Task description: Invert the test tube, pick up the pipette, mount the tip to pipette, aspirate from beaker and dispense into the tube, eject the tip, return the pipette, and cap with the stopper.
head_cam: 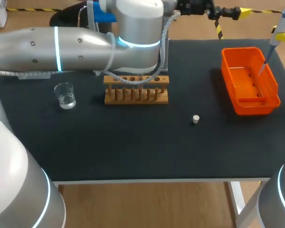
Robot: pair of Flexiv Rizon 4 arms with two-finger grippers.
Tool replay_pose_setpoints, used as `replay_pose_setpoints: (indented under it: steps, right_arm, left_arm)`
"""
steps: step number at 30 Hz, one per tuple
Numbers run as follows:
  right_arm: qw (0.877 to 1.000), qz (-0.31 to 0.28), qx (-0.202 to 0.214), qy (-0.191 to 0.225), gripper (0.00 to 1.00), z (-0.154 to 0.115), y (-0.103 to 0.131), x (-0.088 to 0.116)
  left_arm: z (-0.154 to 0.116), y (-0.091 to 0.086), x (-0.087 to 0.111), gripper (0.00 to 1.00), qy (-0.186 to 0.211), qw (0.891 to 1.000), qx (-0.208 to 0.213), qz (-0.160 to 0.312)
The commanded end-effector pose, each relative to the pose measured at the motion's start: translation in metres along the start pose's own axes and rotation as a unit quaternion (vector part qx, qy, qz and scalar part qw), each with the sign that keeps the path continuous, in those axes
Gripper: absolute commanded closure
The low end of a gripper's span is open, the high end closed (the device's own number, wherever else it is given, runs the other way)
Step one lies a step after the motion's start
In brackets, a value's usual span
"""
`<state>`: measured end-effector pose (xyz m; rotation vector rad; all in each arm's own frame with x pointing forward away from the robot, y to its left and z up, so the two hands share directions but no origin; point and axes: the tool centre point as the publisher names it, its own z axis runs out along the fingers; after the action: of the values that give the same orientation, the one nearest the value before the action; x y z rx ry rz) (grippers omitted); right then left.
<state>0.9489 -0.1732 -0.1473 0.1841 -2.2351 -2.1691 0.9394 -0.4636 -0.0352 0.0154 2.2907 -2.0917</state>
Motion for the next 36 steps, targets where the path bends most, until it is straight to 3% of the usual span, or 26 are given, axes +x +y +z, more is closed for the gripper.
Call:
replay_pose_setpoints:
  steps: [1,6,7,8,9,10,36]
  right_arm:
    - [1.000,0.001,0.004,-0.004,1.00,0.0018,0.0024,0.0021]
    - [1.000,0.004,0.006,-0.005,1.00,0.0022,0.0018,0.0018]
    - [1.000,0.005,0.006,-0.006,1.00,0.0024,0.0014,0.0016]
    - [1.000,0.007,0.006,-0.007,1.00,0.0025,0.0011,0.0013]
    - [1.000,0.009,0.005,-0.008,1.00,0.0026,0.0010,0.0012]
    - [1.000,0.010,0.004,-0.009,1.00,0.0028,0.0009,0.0010]
    - [0.999,0.025,-0.001,-0.021,1.00,0.0053,0.0011,-0.0020]
  left_arm:
    - [0.0107,-0.0003,-0.0032,0.00,0.005,1.000,0.003,0.001]
    - [0.0108,0.0002,-0.0030,0.00,0.014,1.000,0.006,0.003]
    - [0.0108,0.0002,-0.0030,0.19,0.014,1.000,0.006,0.003]
    - [0.0108,0.0002,-0.0030,0.59,0.014,1.000,0.006,0.003]
    - [0.0108,0.0002,-0.0030,0.91,0.014,1.000,0.006,0.003]
    - [0.0108,0.0002,-0.0030,1.00,0.014,1.000,0.006,0.003]
    - [0.0108,0.0002,-0.0030,1.00,0.014,1.000,0.006,0.003]
